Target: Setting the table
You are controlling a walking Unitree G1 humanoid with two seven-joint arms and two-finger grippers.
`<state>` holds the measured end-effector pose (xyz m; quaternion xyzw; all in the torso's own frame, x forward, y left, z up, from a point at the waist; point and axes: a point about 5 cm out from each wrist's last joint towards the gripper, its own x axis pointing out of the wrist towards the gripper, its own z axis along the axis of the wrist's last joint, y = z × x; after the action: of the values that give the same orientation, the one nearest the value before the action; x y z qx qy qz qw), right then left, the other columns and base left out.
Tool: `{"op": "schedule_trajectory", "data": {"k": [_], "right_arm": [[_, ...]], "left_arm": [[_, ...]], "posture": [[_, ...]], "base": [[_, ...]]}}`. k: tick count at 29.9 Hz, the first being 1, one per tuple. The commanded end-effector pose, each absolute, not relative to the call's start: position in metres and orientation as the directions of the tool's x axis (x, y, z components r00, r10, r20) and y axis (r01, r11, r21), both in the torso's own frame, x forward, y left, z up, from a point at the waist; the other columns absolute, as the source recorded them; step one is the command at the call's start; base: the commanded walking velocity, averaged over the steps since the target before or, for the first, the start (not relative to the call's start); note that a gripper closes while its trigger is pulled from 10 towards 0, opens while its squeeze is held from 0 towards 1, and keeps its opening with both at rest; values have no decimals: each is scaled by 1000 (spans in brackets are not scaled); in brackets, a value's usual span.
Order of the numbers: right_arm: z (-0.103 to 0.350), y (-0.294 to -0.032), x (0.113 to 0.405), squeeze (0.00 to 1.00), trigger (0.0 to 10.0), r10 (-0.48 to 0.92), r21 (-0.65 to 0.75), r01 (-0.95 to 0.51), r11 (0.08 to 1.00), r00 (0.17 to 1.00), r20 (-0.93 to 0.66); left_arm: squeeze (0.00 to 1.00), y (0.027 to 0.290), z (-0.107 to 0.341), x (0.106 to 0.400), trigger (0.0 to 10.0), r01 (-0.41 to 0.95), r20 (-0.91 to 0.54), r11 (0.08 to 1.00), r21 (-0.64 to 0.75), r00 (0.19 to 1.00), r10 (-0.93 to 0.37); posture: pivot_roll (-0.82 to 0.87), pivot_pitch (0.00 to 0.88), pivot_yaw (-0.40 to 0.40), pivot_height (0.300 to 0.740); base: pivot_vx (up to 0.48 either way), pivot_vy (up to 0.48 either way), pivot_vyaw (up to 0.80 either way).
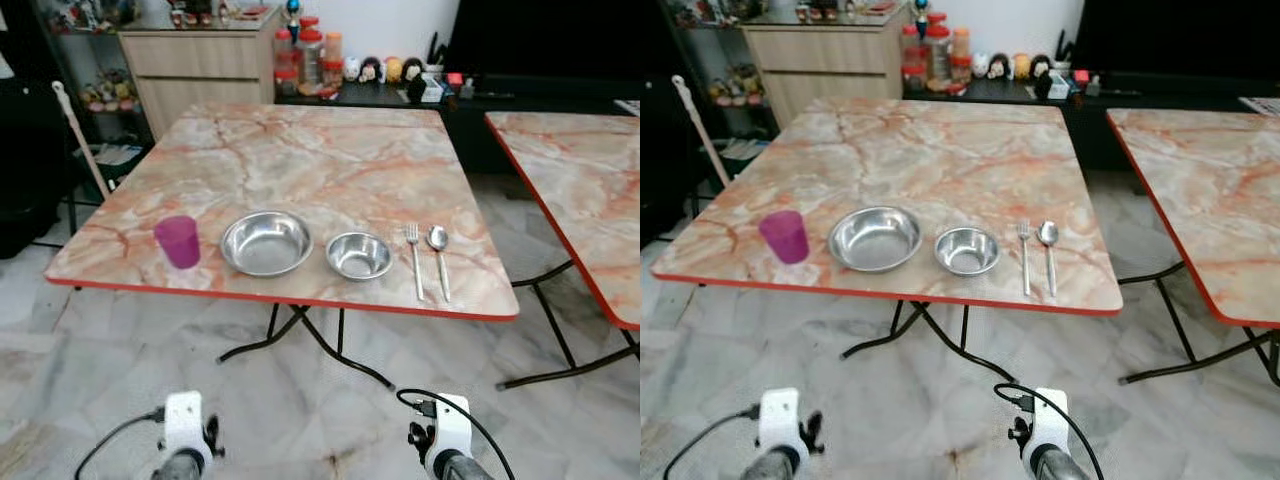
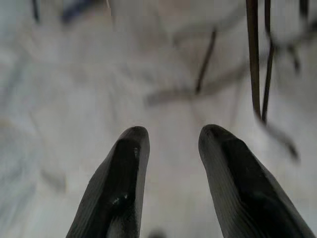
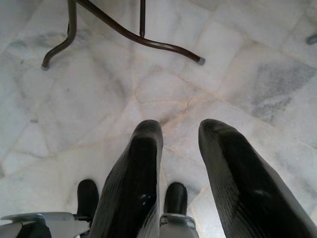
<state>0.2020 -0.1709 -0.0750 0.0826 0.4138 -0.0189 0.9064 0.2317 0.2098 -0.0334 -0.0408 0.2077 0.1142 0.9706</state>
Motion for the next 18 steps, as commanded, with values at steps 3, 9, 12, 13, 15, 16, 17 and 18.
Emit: {"op": "schedule_trajectory", "data": {"k": [3,9,12,13,15,16,17,18], "right_arm": [[-75,-170,203,0,10000,38,131,93,987,656,-754],[-75,-170,202,0,10000,41,132,90,987,657,-753],[-75,-171,202,0,10000,40,124,83,989,655,-755],[-75,-171,201,0,10000,41,123,79,989,654,-755],[-76,-172,200,0,10000,43,119,72,990,652,-757],[-76,-173,200,0,10000,43,118,72,990,651,-758],[-76,-173,200,0,10000,44,117,70,991,650,-758],[-76,-173,200,0,10000,45,117,68,991,650,-758]], "left_arm": [[0,213,-15,240,10000,-240,-275,970,-34,935,222],[0,206,5,235,10000,-210,-124,977,-32,971,204],[0,205,29,236,10000,-215,-6,976,-19,977,215],[0,206,35,237,10000,-225,18,974,-22,974,225],[0,207,52,242,10000,-241,85,970,-28,966,243],[0,206,62,248,10000,-238,121,971,-23,963,239],[0,206,68,251,10000,-237,141,971,-30,961,238],[0,205,75,256,10000,-228,159,973,-40,960,232]], "posture": [[122,11,-31,740],[121,11,-26,740],[121,11,-28,740],[121,11,-28,740],[128,18,-32,740],[135,16,-35,740],[136,14,-34,740],[137,11,-35,740]], "base": [[0,0,0],[0,0,0],[0,0,0],[0,0,0],[0,0,0],[0,0,0],[0,0,0],[0,0,0]]}}
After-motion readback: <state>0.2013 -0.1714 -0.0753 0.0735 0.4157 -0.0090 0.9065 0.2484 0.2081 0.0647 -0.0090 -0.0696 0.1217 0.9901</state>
